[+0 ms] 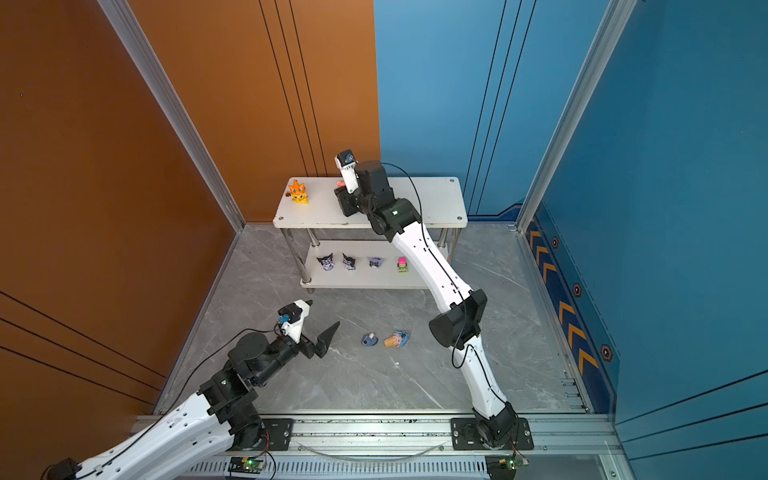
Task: Place and organize the plastic toys onto the shelf
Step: 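Hold the pig-hat figure with the right gripper above the top shelf near the chicken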
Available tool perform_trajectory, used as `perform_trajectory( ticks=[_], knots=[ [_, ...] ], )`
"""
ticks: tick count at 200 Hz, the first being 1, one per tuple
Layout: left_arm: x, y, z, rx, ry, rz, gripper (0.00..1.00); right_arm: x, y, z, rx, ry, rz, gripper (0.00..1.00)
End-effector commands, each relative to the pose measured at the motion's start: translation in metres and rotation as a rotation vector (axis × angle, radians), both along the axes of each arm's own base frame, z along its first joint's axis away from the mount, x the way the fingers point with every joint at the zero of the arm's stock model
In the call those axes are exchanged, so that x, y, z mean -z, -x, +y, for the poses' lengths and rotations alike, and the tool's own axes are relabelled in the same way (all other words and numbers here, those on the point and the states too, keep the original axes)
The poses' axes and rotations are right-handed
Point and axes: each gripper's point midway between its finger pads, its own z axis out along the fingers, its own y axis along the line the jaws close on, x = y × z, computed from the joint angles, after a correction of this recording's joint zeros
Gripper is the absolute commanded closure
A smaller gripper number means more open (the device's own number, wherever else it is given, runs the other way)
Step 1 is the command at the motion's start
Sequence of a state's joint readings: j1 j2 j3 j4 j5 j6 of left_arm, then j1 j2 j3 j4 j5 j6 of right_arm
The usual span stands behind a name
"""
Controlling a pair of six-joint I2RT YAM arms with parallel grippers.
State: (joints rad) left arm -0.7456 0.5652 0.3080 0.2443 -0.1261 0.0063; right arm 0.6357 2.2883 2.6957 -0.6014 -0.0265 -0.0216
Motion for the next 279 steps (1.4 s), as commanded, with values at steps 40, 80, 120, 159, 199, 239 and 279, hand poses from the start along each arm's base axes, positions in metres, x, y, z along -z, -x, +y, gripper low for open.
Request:
perform_trajectory(
  ticks=[40,80,120,159,199,239,279],
  knots=[
    [-0.016,-0.001,0.000,0.006,0.044,-0.032,0.02,0.003,0.002,0.011,-0.024,-0.004,-0.005,0.74],
    [-0.014,-0.002,0.000,0.006,0.042,-0.027,0.02,0.005,0.003,0.012,-0.027,0.007,0.002,0.67],
    [-0.013,-0.001,0.000,0.009,0.042,-0.025,0.02,0.004,0.004,0.012,-0.029,0.006,0.001,0.62],
    [-0.013,-0.001,0.001,0.005,0.044,-0.025,0.02,0.003,0.005,0.011,-0.027,0.008,-0.002,0.60],
    [-0.013,-0.001,0.001,0.006,0.044,-0.024,0.02,0.005,0.005,0.011,-0.029,0.014,0.004,0.55],
    [-0.013,-0.002,0.001,0.006,0.043,-0.024,0.02,0.007,0.005,0.012,-0.030,0.017,0.008,0.52],
    [-0.013,-0.002,0.001,0.005,0.043,-0.024,0.02,0.008,0.004,0.011,-0.030,0.017,0.008,0.48]
  ],
)
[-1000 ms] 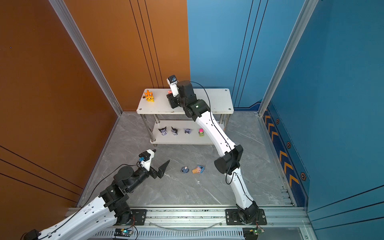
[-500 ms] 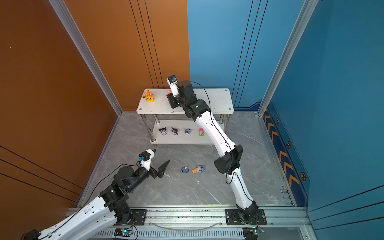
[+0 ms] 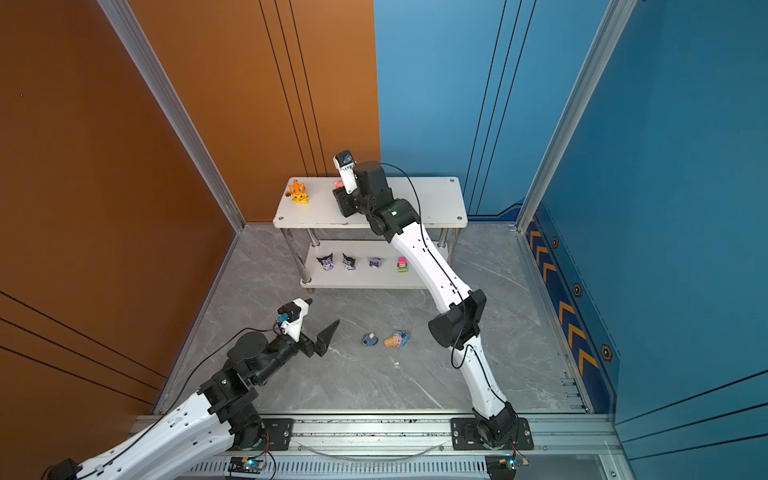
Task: Place and organize the plastic toys onto the shelf
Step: 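Hold the pig-hat figure with the right gripper above the top shelf near the chicken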
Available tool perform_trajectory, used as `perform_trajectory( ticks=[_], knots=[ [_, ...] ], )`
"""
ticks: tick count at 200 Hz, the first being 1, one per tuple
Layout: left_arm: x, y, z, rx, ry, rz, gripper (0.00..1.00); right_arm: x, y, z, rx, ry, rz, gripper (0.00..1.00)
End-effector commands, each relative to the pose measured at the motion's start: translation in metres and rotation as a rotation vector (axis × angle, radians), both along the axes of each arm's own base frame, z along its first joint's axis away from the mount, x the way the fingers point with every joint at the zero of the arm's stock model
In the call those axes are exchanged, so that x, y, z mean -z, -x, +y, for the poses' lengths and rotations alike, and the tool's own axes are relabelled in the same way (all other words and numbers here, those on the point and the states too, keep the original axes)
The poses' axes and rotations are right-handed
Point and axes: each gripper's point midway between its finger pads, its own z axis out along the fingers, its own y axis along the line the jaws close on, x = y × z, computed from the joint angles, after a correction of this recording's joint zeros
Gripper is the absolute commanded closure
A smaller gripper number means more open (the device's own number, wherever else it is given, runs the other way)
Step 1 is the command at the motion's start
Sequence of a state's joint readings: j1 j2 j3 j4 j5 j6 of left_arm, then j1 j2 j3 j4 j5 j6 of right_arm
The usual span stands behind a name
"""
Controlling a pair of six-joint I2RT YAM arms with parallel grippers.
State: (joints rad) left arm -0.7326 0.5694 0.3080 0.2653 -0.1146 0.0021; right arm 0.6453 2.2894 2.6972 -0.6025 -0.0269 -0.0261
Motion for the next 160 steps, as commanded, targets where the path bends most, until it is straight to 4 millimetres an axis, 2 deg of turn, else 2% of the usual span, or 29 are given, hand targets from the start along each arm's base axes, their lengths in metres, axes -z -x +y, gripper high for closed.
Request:
perform_trajectory(
  ticks=[1,20,36,53,95,131,160],
  knots=[
    [-0.0094,0.0003,0.0000,0.008,0.028,-0.014,0.02,0.0082,0.0003,0.0065,-0.018,0.014,0.011,0.48],
    [-0.0087,0.0002,-0.0002,0.008,0.026,-0.013,0.02,0.0072,0.0012,0.0064,-0.019,0.013,0.011,0.47],
    [-0.0081,0.0001,0.0000,0.008,0.025,-0.013,0.02,0.0077,0.0008,0.0062,-0.018,0.014,0.011,0.50],
    [-0.0089,0.0005,0.0000,0.009,0.027,-0.015,0.02,0.0079,0.0002,0.0056,-0.014,0.015,0.011,0.59],
    [-0.0084,0.0002,0.0003,0.007,0.025,-0.014,0.02,0.0075,0.0001,0.0043,-0.009,0.013,0.014,0.63],
    [-0.0086,0.0001,0.0010,0.004,0.028,-0.014,0.02,0.0097,-0.0001,0.0065,0.000,0.006,0.021,0.63],
    [-0.0082,0.0007,0.0014,0.004,0.026,-0.013,0.02,0.0110,-0.0005,0.0073,0.002,0.007,0.022,0.54]
  ],
)
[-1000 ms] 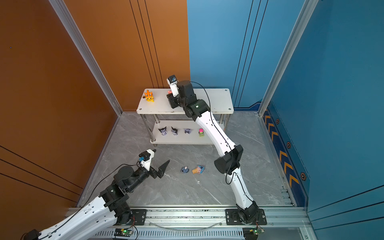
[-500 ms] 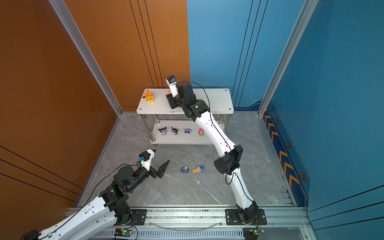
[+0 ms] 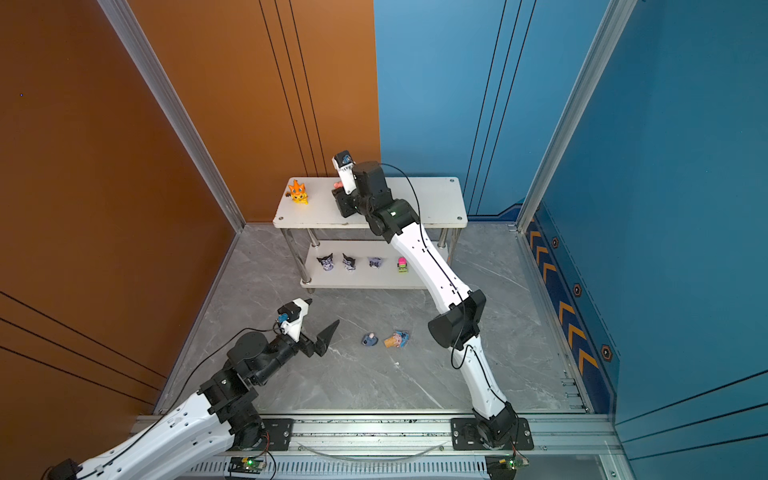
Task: Place and organize the plastic toys onto the shelf
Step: 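Hold the pig-hat figure with the right gripper above the top shelf near the chicken, then lower the pig-hat figure onto the top shelf and open the right gripper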
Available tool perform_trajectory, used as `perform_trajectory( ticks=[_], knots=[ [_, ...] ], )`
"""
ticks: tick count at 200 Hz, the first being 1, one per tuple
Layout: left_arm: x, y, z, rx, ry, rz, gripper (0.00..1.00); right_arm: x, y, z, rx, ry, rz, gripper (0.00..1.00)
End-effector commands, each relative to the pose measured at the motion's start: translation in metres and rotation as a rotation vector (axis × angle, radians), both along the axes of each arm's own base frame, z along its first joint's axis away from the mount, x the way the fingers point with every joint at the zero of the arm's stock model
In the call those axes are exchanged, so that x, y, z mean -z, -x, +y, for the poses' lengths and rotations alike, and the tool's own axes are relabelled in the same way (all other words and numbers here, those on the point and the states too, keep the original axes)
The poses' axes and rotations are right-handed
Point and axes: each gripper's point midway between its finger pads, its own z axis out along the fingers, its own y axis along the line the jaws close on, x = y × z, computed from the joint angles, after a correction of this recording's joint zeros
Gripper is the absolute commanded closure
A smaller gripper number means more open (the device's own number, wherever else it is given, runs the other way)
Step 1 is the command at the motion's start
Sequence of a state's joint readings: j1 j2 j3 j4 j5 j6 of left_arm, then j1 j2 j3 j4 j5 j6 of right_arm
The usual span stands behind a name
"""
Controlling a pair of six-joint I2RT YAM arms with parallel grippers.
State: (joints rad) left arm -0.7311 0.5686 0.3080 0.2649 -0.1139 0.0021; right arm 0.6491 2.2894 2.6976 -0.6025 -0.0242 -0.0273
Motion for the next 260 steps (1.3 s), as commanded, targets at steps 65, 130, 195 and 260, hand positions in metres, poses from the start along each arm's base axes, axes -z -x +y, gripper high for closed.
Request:
perform_trajectory(
  ticks=[65,130,195,260],
  knots=[
    [-0.009,0.001,0.002,0.002,0.029,-0.016,0.02,0.009,-0.001,0.004,0.007,0.006,0.020,0.48],
    [-0.010,0.001,0.002,0.005,0.029,-0.017,0.02,0.006,0.001,0.004,-0.003,0.006,0.018,0.41],
    [-0.010,0.002,0.002,0.006,0.029,-0.017,0.02,0.001,0.001,-0.006,0.033,0.026,0.007,0.32],
    [-0.012,0.003,0.003,0.004,0.033,-0.022,0.02,-0.002,0.007,-0.008,0.012,0.027,0.017,0.28]
  ],
)
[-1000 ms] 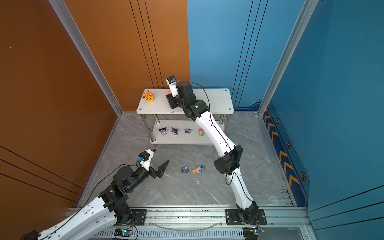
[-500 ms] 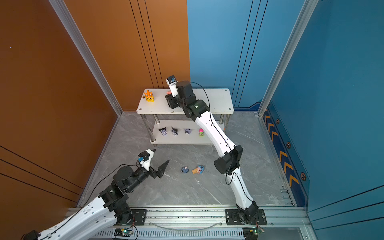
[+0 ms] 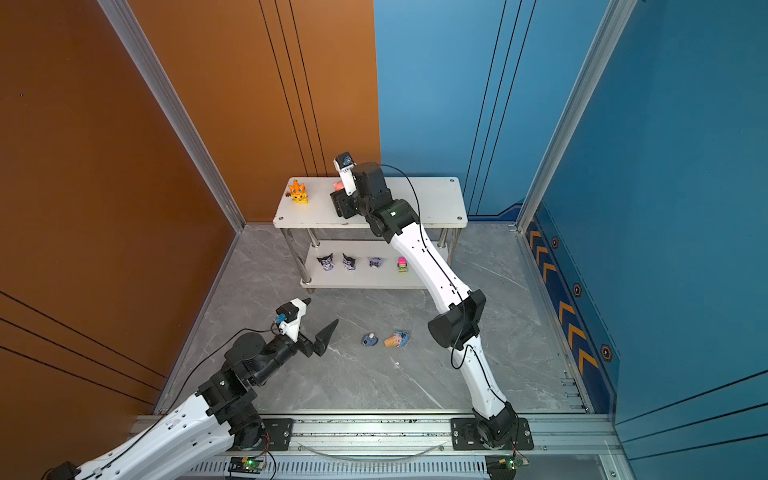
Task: Place and organize the plastic toys onto the shelf
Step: 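Lower the pig-hat figure onto the top shelf and open the right gripper, then withdraw the right gripper from the shelf toward the ice-cream-cone toy on the floor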
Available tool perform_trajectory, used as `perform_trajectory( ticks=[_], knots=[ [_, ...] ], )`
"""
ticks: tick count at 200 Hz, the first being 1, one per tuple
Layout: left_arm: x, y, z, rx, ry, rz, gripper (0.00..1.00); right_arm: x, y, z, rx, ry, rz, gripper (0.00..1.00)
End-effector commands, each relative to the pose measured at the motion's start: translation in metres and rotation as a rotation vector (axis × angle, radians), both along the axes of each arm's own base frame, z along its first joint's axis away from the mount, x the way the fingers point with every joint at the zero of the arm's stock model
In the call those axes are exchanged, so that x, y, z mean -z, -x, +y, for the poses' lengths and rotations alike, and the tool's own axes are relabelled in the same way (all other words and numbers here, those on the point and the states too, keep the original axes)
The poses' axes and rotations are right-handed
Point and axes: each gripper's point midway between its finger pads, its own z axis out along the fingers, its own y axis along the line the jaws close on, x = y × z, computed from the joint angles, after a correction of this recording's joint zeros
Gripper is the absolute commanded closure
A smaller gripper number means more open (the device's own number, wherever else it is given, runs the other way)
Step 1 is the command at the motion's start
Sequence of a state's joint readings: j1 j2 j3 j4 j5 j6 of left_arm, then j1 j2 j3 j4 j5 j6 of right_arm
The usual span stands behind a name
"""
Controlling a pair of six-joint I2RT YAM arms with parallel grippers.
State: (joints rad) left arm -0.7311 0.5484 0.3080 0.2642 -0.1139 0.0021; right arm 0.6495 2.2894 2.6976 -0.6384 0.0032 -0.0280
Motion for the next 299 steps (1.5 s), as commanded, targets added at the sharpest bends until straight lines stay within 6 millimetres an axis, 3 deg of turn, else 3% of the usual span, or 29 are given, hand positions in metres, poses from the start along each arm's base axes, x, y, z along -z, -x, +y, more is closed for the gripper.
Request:
perform_trajectory(
  ticks=[1,73,153,161,163,167,203,236,280,299],
  knots=[
    [-0.007,0.001,0.001,0.005,0.020,-0.007,0.02,-0.011,0.007,-0.003,-0.015,-0.003,-0.006,0.29],
    [-0.009,0.002,0.002,0.003,0.025,-0.010,0.02,-0.015,0.027,0.001,-0.092,0.010,0.016,0.27],
    [-0.008,0.003,0.001,0.008,0.023,-0.010,0.02,-0.020,0.044,-0.020,-0.057,0.043,0.024,0.27],
    [-0.007,0.003,0.002,0.007,0.021,-0.008,0.02,-0.013,0.044,-0.019,-0.063,0.054,0.038,0.26],
    [-0.008,0.003,0.002,0.009,0.022,-0.009,0.02,-0.023,0.049,-0.022,-0.064,0.043,0.023,0.26],
    [-0.007,0.003,0.002,0.007,0.022,-0.007,0.02,-0.027,0.053,-0.024,-0.067,0.043,0.017,0.27],
    [-0.007,0.004,0.003,0.003,0.027,-0.009,0.02,-0.029,0.074,-0.034,-0.072,0.073,0.027,0.26],
    [-0.008,0.006,0.003,0.010,0.027,-0.008,0.02,-0.031,0.103,-0.058,-0.037,0.127,0.013,0.28],
    [-0.008,0.008,-0.006,0.047,0.013,0.008,0.02,-0.032,0.151,-0.127,0.096,0.144,-0.002,0.29],
    [-0.006,0.008,-0.010,0.062,0.004,0.017,0.02,-0.003,0.177,-0.153,0.128,0.146,0.057,0.30]
  ],
)
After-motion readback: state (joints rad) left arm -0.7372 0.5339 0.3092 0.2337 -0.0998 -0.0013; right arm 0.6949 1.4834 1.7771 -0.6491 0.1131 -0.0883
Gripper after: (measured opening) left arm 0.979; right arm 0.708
